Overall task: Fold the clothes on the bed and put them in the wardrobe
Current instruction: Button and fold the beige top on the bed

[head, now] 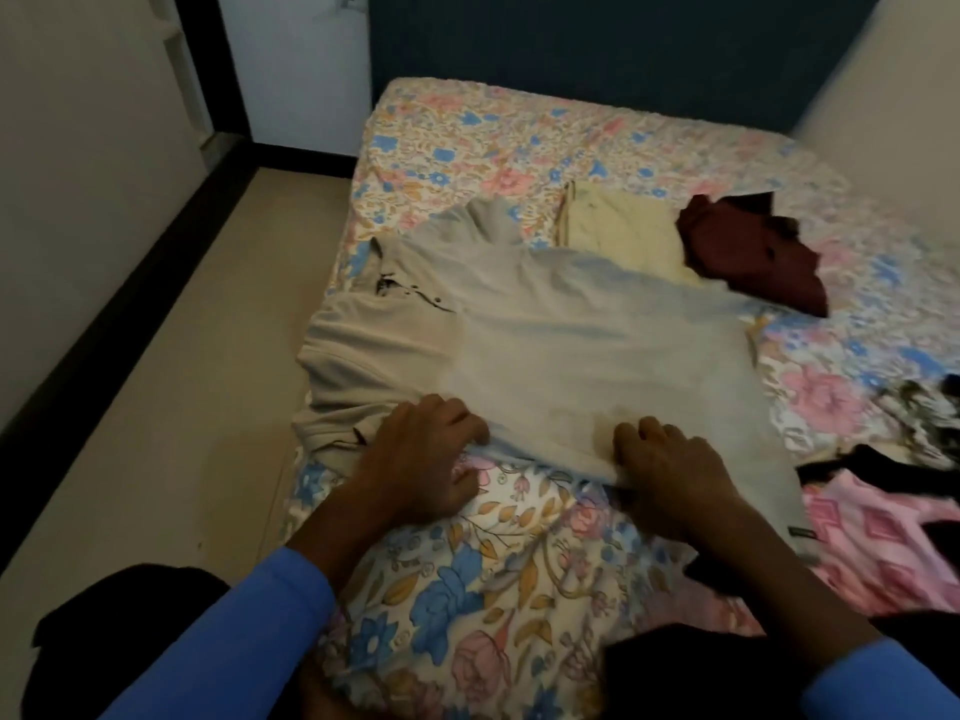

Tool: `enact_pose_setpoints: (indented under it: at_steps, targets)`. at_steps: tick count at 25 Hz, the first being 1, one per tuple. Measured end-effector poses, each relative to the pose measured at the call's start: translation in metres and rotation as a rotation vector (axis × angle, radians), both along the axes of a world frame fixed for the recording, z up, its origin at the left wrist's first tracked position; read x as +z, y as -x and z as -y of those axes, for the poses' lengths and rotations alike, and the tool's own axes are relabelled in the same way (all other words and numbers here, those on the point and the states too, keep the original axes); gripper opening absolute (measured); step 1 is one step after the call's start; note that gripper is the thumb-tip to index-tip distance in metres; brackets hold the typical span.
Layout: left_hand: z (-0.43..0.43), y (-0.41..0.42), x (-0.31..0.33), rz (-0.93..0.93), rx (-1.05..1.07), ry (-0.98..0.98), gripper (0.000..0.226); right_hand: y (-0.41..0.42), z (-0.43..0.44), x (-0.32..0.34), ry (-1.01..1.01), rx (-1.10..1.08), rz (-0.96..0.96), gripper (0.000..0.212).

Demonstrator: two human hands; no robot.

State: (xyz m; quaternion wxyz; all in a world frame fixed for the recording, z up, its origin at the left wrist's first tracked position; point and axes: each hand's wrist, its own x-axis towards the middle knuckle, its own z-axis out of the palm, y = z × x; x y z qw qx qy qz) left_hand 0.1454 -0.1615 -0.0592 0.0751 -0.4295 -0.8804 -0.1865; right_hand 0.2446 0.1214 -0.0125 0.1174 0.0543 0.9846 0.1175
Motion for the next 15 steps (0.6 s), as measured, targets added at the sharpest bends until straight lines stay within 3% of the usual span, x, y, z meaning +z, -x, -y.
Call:
enact_pose_setpoints:
  at_steps: [2,4,6,9,12,13,15]
  targets:
    - [-0.001,-0.003,-0.005,-0.121,0.142,0.085,0.022,-0.02,-0.024,0.004,-0.109,-0.154,-0.155,0.045]
    - [0.0,-0.004,0.002,-0.159,0.295,0.122,0.01,-0.031,-0.037,0.02,-0.06,-0.261,-0.3,0.033]
    - [0.004,-0.005,0.019,-0.137,0.486,0.078,0.005,-0.036,-0.045,0.042,-0.015,-0.289,-0.401,0.022]
    - [-0.007,-0.007,0.054,0.045,0.736,-0.172,0.01,-0.048,-0.052,0.076,0.055,-0.391,-0.494,0.013]
    - [-0.028,-0.004,0.088,0.455,0.848,-0.612,0.015,-0.048,-0.064,0.086,0.499,-0.624,-0.73,0.015]
    - [-0.034,-0.008,0.102,0.48,0.864,-0.777,0.014,-0.046,-0.066,0.09,0.707,-0.711,-0.863,0.021]
    - [-0.044,-0.017,0.142,0.321,0.858,-0.988,0.012,-0.037,-0.063,0.108,1.022,-0.858,-1.199,0.027]
